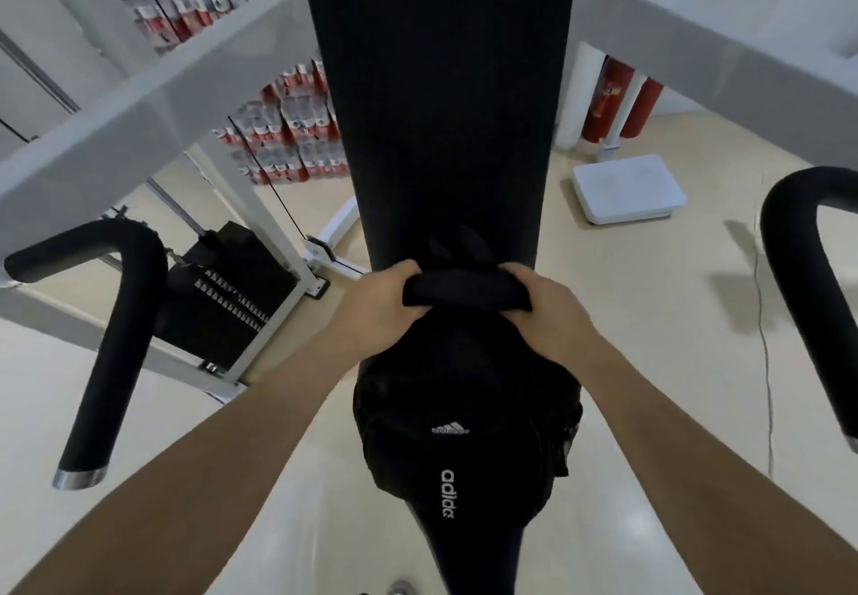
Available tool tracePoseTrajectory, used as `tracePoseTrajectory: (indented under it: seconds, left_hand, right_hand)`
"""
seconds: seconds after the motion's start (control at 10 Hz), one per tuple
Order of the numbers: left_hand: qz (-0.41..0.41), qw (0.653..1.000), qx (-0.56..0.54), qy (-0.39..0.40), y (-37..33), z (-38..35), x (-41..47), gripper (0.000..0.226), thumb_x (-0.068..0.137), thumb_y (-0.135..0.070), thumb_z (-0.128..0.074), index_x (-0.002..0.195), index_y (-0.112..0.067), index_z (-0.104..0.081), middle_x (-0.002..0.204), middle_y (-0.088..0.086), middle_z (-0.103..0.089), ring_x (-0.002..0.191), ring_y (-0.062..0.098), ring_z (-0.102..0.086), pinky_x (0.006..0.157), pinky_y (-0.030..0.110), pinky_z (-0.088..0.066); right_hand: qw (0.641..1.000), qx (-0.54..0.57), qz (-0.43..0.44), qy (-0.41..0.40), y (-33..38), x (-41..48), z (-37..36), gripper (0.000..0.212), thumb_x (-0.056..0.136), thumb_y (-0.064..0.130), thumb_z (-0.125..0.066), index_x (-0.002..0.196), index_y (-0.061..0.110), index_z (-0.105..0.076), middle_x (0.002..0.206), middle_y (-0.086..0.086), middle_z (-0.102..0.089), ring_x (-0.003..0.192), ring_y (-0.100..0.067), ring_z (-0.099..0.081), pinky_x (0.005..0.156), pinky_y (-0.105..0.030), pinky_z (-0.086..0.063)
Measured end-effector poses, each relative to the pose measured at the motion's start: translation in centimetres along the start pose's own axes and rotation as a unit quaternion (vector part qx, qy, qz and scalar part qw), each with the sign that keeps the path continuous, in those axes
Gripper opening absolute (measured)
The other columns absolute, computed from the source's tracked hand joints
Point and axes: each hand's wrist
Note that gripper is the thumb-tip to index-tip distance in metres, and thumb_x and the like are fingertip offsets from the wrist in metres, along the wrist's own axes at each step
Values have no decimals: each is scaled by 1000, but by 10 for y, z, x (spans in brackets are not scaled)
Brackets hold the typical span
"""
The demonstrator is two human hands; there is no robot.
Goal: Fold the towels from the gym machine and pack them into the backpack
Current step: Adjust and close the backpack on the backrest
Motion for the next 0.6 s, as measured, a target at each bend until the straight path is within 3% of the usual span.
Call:
tracePoseTrajectory:
  seconds: [0.1,0.2,0.3,0.4,0.5,0.6]
  left_hand:
    - [31,998,-10,-61,20,-41,16,51,86,-23,-67,131,-27,-43,118,3,-55,107,20,-55,92,34,-49]
    - [-34,992,85,-86,39,-72,5,40,81,-23,-69,118,-27,-54,113,3,-50,105,21,-50,88,33,-47]
    - [-7,992,104,73,54,-84,-7,32,87,-28,-62,119,-28,-61,120,-1,-57,115,20,-53,98,32,-44]
    - [88,991,-32,96,61,-71,-19,32,94,-24,-56,125,-31,-59,129,-7,-58,123,14,-53,101,22,-41]
    - [109,970,-215,-18,34,-20,-40,28,96,-16,-55,94,-38,-72,103,-15,-72,102,5,-65,88,21,-48]
    - [62,910,-367,-183,0,63,-92,18,90,-15,-59,86,-22,-76,88,5,-75,86,23,-71,79,31,-57]
  right_hand:
    - [985,-143,-56,-76,-11,1,-32,71,87,24,-58,148,33,-23,137,-10,-37,126,-32,-36,93,-51,-43]
    - [987,-132,67,-62,-20,-20,-64,69,87,27,-57,147,35,-24,139,-9,-36,122,-28,-41,90,-44,-51]
    - [987,-128,66,77,-39,-31,-90,63,93,33,-51,148,40,-21,154,-7,-24,138,-25,-30,96,-35,-50]
    - [985,-81,-17,150,-51,-23,-90,65,93,29,-51,147,45,-19,160,-7,-12,145,-26,-20,106,-35,-42]
    - [992,-25,-6,120,-39,-16,-55,52,94,27,-52,143,34,-37,154,0,-33,138,-17,-36,109,-27,-35]
    - [997,68,35,-1,4,-35,5,35,94,25,-56,127,36,-56,126,16,-60,111,3,-56,97,-19,-46]
Point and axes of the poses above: each hand's wrist, its own x-axis towards the middle knuckle, its own z-axis out of the back of the hand, y = z × x
